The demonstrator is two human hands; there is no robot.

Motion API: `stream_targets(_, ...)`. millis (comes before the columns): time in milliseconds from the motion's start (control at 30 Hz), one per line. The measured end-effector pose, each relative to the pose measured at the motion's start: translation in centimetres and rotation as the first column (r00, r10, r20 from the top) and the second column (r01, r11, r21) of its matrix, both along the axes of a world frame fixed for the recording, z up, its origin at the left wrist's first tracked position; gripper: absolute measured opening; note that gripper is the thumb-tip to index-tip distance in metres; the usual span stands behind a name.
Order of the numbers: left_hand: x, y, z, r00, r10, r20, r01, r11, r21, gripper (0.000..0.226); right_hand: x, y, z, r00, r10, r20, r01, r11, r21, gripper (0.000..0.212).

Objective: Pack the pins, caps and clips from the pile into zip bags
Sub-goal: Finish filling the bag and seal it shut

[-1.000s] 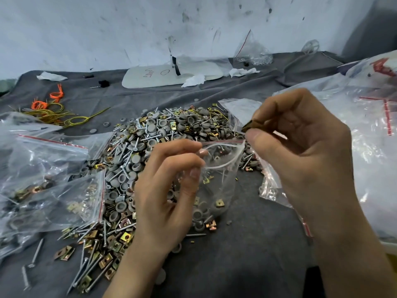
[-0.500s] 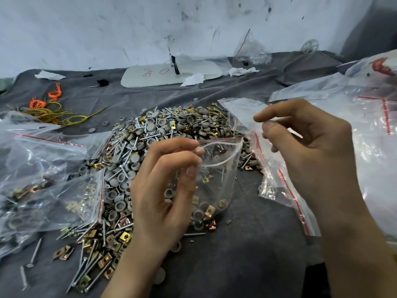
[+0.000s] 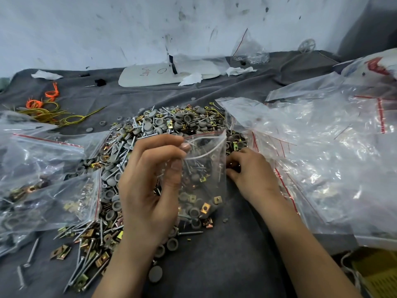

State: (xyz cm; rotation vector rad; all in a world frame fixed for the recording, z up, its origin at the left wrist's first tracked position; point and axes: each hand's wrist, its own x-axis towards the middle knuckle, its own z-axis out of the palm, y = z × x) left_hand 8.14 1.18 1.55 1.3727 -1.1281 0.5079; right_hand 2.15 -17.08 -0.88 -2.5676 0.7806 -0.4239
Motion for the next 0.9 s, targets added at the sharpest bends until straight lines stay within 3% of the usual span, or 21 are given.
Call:
stream_targets(133,0.0,0.0,-0.1,1.0,0.0,-0.001,0.0,1.0,-0.002,0.014,-0.1,0.3,0.1,1.0,-0.005,-0.02,0.004,0.999,-0.038,0.011)
stream_targets(233,-0.1,-0.1,0.0,1.0,-0.001,0.012,0.001,1.0,0.005,0.013,-0.6,0.5,1.4,0.969,0.003,0.247,-0.035,0.992,0.124,0.006)
stream_targets(333,-0.2,-0.1,0.0,1.0,0.005,0.027,-0.006,1.0,0.012,0.012,-2.1,1.5,4.4,0.785,0.004,0.619,-0.256,0.913,0.319,0.024)
stream_targets(433,-0.3,-0.2,0.0,1.0,-0.001,0.017,0.001,1.0,0.018,0.011,-3.7,3.2,7.3,0.6,0.071,0.797,-0.435,0.865,0.251,0.02)
stream_targets(533,-0.3,-0.2,0.0,1.0,-0.009,0.018,0.009,1.0,0.02,0.011,-4.6,4.9,8.7,0.556,0.154,0.817,-0.475,0.865,0.16,0.017)
stream_targets(633,-0.3,-0.2,0.1,0.999,-0.015,0.035,0.014,1.0,0.02,0.012,-4.7,5.7,8.8,0.655,0.257,0.71,-0.406,0.913,0.045,0.013)
stream_targets(900,-0.2,-0.2,0.2,1.0,-0.026,0.009,0.026,1.0,0.004,0.011,-4.6,4.3,8.5,0.664,0.152,0.732,-0.383,0.91,0.158,0.012)
